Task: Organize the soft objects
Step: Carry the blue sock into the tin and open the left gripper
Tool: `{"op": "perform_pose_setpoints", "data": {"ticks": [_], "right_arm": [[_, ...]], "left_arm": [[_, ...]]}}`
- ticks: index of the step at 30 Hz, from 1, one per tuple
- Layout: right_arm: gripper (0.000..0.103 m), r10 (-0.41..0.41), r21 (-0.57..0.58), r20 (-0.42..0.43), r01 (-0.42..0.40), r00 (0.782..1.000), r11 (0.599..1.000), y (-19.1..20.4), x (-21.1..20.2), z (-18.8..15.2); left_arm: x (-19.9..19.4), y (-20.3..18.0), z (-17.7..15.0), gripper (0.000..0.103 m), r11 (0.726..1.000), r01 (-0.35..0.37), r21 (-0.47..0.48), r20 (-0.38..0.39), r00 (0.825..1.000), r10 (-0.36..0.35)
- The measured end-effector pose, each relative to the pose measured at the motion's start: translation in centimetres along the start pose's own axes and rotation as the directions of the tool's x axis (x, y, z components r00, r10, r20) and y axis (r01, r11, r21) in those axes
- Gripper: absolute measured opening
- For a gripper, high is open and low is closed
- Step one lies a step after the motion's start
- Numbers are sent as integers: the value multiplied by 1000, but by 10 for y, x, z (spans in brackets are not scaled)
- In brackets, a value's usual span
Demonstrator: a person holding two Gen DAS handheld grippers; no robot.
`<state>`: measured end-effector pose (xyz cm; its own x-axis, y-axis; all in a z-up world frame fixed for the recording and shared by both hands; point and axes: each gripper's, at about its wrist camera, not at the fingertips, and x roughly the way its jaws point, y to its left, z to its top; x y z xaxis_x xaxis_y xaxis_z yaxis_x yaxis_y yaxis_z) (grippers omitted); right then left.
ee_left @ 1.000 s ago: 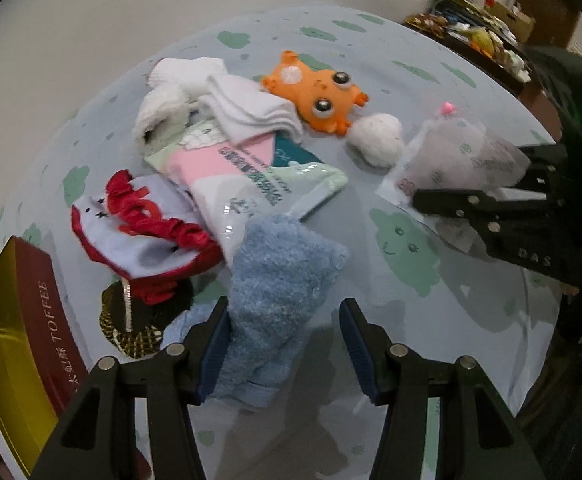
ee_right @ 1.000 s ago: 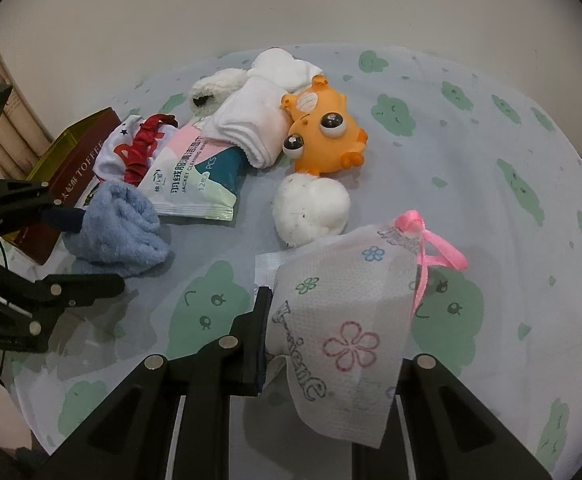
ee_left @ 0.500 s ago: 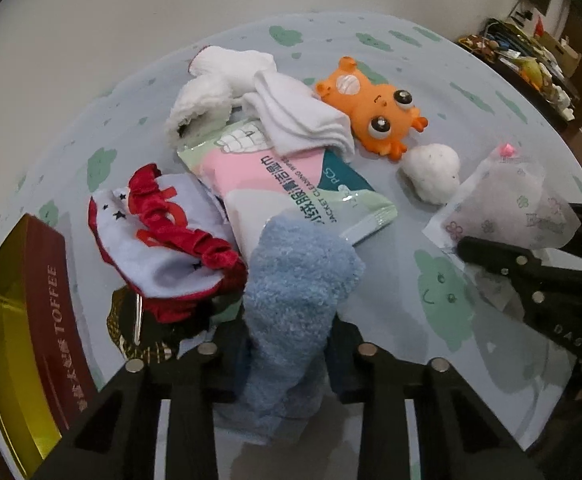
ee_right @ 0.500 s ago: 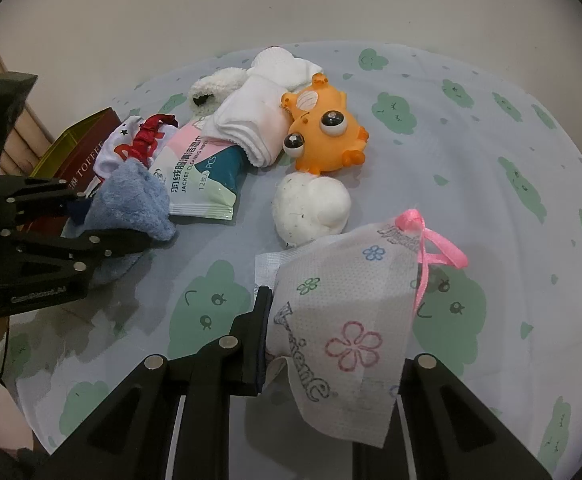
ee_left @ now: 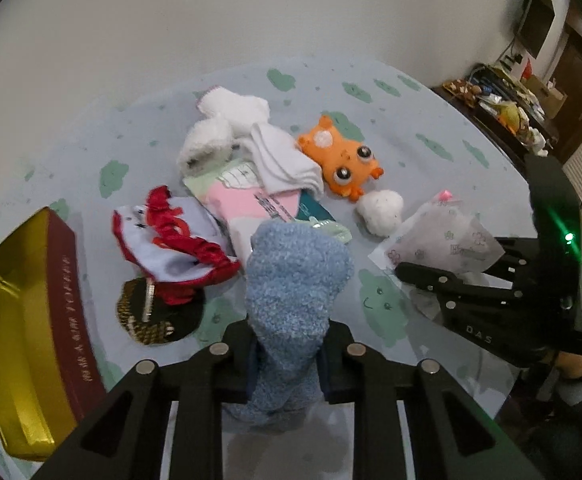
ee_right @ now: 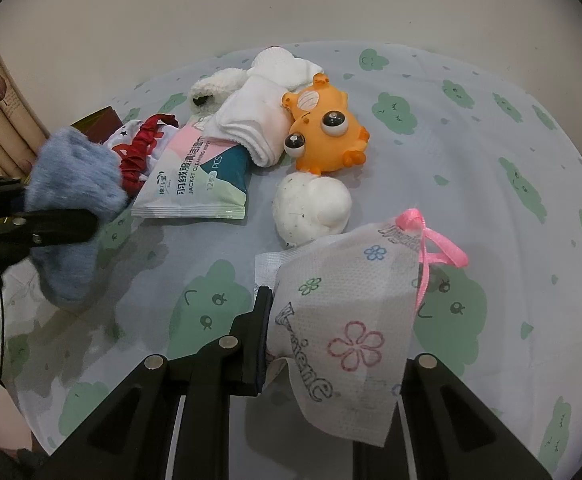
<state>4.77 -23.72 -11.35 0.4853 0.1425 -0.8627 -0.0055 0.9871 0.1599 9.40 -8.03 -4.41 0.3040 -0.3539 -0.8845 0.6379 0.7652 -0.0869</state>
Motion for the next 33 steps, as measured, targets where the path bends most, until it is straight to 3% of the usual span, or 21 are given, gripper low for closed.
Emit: {"op": "perform_pose_setpoints", "data": {"ticks": [4,13,20,25,30,33], "right_arm": [[17,-3,0,1,3,1000,1000,0,0,-1],[17,-7,-4,1,7,1000,1000,1,1,-1],[17,-10,-7,2,10,1000,1000,1,1,-1],[17,-18,-16,4,18,1000,1000,1,0,-1],[17,-23,-19,5,23,1000,1000,3,0,-2],[17,-27,-23,7,27,1000,999,4,0,-2]], "left_arm": [[-17,15,2,22,998,-17,-62,40,999,19],[-63,81,-1,22,963,-169,-211,91,977,191],[-65,151,-14,22,887,-332,-321,12,935,354],[-55,198,-25,23,835,-403,-373,-62,909,411],[-38,232,-35,23,813,-409,-414,-125,910,395],[-27,242,-40,26,796,-438,-418,-157,898,412]]}}
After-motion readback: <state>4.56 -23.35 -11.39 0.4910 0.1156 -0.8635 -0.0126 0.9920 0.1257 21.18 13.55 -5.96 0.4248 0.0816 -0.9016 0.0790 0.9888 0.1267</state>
